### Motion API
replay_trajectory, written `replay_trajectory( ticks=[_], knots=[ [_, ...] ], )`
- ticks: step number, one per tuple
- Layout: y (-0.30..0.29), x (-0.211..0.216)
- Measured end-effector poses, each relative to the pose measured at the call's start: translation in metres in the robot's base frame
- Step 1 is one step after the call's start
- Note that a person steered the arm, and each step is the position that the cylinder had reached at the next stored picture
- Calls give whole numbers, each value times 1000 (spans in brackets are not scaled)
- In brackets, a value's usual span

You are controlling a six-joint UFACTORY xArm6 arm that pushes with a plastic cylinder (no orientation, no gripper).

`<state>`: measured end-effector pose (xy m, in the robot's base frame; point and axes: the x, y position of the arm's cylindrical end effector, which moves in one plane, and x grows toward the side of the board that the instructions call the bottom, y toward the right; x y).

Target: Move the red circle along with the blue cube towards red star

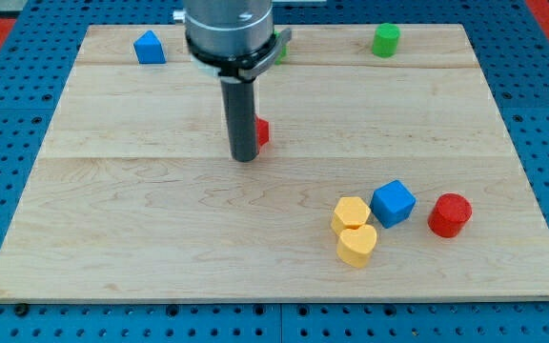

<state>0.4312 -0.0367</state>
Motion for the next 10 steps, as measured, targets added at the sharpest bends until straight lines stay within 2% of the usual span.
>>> replay_trajectory(
  ticks=[3, 4, 6, 7, 8, 10],
  knots=[
    [36, -64],
    [58, -33],
    [269, 1],
    [290, 63],
    [258, 94],
    [247, 116]
  ],
)
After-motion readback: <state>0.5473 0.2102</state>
